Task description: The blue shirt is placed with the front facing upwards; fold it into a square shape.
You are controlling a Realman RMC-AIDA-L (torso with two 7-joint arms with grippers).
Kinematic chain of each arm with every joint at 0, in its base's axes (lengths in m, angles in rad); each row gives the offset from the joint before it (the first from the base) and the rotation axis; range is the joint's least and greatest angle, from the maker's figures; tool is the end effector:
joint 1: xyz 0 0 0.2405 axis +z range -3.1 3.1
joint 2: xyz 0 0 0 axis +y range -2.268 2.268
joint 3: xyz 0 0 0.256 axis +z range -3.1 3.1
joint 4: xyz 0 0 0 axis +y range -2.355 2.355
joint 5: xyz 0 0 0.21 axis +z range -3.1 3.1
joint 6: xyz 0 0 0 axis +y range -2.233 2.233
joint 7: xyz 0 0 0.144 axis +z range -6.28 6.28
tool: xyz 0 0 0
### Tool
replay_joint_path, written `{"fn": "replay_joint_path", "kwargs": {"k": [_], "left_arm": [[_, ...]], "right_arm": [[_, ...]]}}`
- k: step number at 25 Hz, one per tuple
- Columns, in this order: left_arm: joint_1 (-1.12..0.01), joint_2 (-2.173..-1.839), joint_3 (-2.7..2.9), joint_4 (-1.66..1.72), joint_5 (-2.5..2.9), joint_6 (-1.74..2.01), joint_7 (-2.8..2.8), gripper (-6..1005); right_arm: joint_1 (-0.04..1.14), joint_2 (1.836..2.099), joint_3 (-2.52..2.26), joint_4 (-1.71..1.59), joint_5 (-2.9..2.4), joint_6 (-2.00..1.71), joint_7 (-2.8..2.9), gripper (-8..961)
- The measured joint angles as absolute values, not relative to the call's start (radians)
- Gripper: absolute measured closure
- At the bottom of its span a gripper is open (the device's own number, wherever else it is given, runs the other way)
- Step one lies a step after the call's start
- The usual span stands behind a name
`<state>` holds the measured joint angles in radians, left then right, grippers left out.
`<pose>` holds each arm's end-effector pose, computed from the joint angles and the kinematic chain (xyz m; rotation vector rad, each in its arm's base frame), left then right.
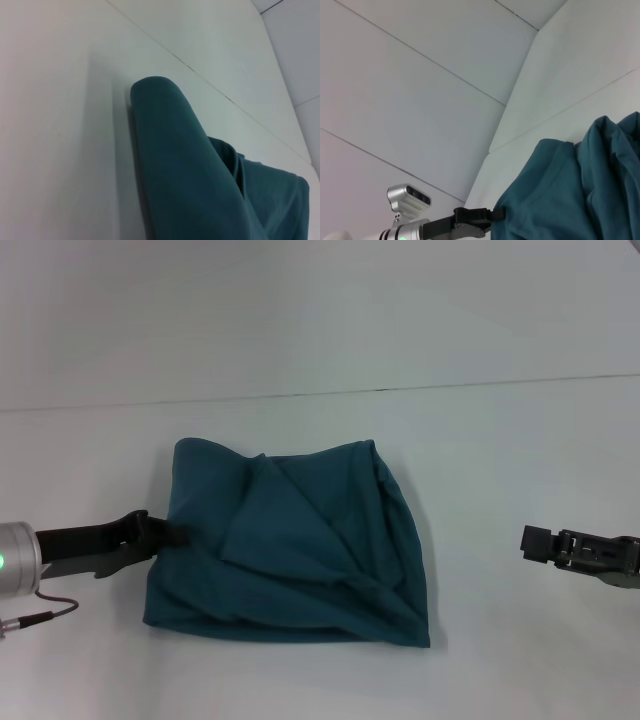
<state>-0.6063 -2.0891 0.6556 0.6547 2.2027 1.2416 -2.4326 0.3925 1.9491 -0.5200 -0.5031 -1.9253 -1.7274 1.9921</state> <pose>-0.2838 0.3714 -0.0060 -2.0324 -1.9026 -0.6024 0.3194 0.2829 0.0529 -2.2865 1.6879 1.0851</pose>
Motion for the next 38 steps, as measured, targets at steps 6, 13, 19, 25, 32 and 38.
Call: {"fn": "replay_joint_path", "kwargs": {"k": [6, 13, 19, 25, 32, 38], "left_arm": [[-0.605, -2.082, 0.628, 0.665, 2.204, 1.259, -2.454, 914], [-0.552, -2.083, 0.585, 0.777, 2.203, 1.293, -2.522, 817], [-0.511, -2.108, 0.557, 0.848, 2.151, 1.342, -2.541, 592], [-0.526, -2.135, 0.563, 0.803, 2.083, 1.364, -2.503, 338], [-0.522, -2.128, 0.558, 0.799, 1.976, 1.445, -2.396, 196], [-0.499, -2.11, 0.472, 0.804, 1.923, 1.588, -2.247, 121]], "right_arm": [[0.392, 1.947, -0.518, -0.503, -1.925, -1.727, 1.993, 279], [0.395, 1.947, -0.518, -0.503, -1.926, -1.726, 1.993, 279], [0.396, 1.947, -0.518, -0.503, -1.925, -1.724, 1.992, 280], [0.402, 1.948, -0.527, -0.503, -1.93, -1.694, 1.986, 280], [0.523, 1.925, -0.529, -0.519, -2.006, -1.627, 2.055, 280], [0.704, 1.901, -0.538, -0.57, -2.186, -1.506, 2.195, 280]]}}
